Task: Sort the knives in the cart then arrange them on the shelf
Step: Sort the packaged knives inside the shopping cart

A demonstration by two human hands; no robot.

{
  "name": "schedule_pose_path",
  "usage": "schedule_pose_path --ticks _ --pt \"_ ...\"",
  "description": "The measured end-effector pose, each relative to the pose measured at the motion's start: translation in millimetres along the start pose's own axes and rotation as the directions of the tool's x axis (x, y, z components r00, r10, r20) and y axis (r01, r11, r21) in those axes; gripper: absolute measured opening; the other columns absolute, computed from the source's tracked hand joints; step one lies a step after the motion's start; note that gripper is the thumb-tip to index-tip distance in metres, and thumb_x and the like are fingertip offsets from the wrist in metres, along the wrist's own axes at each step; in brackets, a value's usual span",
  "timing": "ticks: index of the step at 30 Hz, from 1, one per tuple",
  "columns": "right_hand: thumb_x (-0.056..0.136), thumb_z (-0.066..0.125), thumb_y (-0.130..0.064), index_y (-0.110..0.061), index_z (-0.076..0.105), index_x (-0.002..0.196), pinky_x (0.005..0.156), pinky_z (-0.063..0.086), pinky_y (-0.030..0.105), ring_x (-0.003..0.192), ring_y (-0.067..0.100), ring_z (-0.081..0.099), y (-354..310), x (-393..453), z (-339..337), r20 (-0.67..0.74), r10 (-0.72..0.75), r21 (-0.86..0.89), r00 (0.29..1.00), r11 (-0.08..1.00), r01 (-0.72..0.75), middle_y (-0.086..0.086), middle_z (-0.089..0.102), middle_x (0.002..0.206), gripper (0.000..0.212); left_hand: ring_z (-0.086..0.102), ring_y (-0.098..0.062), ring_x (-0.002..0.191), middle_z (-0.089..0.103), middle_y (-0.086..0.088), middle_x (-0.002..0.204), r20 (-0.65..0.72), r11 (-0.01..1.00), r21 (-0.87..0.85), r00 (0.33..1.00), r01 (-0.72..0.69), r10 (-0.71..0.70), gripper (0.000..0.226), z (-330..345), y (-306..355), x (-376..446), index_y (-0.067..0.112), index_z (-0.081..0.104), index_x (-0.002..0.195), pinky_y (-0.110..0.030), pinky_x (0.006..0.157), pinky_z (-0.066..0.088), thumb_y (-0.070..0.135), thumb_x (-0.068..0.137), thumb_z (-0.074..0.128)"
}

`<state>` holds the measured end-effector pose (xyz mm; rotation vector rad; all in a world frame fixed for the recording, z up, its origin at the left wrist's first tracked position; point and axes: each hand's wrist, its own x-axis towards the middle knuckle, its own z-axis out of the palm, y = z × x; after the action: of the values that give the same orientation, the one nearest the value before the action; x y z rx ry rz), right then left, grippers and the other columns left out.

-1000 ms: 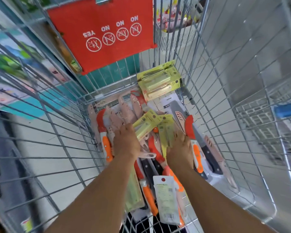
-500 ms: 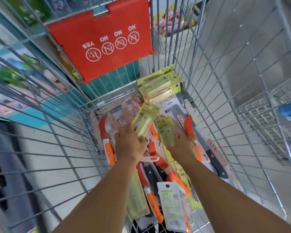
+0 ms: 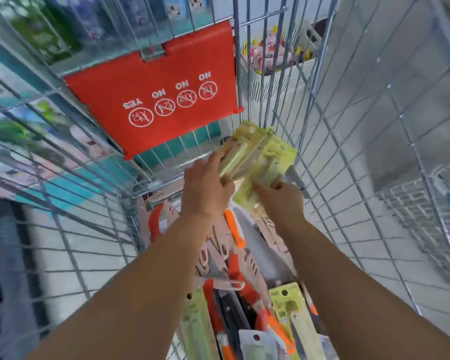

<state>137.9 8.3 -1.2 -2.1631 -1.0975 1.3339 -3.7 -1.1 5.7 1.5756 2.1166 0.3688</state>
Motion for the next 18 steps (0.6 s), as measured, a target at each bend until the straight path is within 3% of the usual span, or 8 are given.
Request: schedule_pose_path --ticks 4,6,8,10,14,18 --pt "0.079 0.068 -0.041 -0.013 0.059 0.068 0.061 0.045 0.035 0.064 0.026 0.055 -33 33 20 0.031 0.038 0.198 0.999 0.979 -0.043 0.005 0.059 0.065 0.032 0.049 -0.031 0.104 0.055 -0.012 0.116 -0.029 1.000 0.020 0.999 -0.012 0.013 0.062 -2 4 22 0.027 0.042 0.140 -0.042 0.092 0.044 0.023 0.082 0.064" --pt "0.084 0.060 -0.038 -0.009 0.063 0.095 0.061 0.041 0.031 0.072 0.026 0.055 -38 45 31 0.066 0.048 0.257 0.997 0.964 -0.063 0.007 0.065 0.083 0.031 0.050 -0.031 0.104 0.054 -0.012 0.116 -0.003 0.999 0.034 1.000 -0.021 0.021 0.063 3 3 31 0.028 0.042 0.139 -0.040 0.091 0.044 0.023 0.081 0.066" --pt "0.087 0.056 -0.035 -0.010 0.050 0.122 0.069 0.046 0.032 0.089 0.028 0.060 -38 51 35 0.097 0.072 0.253 0.993 0.963 -0.095 0.009 0.063 0.103 0.044 0.050 -0.030 0.107 0.055 -0.012 0.117 0.021 0.997 0.056 0.999 -0.046 0.045 0.063 11 1 39 0.028 0.042 0.139 -0.039 0.092 0.043 0.025 0.081 0.066" --pt "0.087 0.055 -0.028 -0.013 0.042 0.131 0.078 0.048 0.037 0.093 0.028 0.060 -34 52 34 0.113 0.068 0.245 0.991 0.965 -0.095 0.008 0.062 0.107 0.048 0.050 -0.030 0.107 0.055 -0.010 0.118 0.034 0.995 0.074 0.998 -0.062 0.060 0.065 17 0 44 0.030 0.040 0.141 -0.039 0.092 0.044 0.027 0.081 0.064" --pt "0.090 0.045 -0.008 -0.012 0.039 0.132 0.068 0.040 0.029 0.077 0.020 0.051 -29 51 24 0.040 -0.007 0.195 0.999 0.981 -0.001 0.004 0.058 0.094 0.042 0.045 -0.033 0.108 0.049 -0.012 0.119 0.034 0.988 0.100 0.992 -0.121 0.118 0.061 25 9 45 0.029 0.040 0.142 -0.037 0.094 0.039 0.018 0.085 0.059" --pt "0.085 0.038 0.003 -0.013 0.057 0.112 0.065 0.039 0.026 0.085 0.020 0.055 -30 50 17 -0.001 -0.157 0.067 0.988 0.985 0.157 -0.005 0.057 0.089 0.036 0.039 -0.035 0.124 0.040 -0.013 0.136 0.032 0.962 0.195 0.981 -0.193 0.191 0.050 33 18 59 0.027 0.046 0.137 -0.042 0.100 0.038 0.011 0.090 0.053"
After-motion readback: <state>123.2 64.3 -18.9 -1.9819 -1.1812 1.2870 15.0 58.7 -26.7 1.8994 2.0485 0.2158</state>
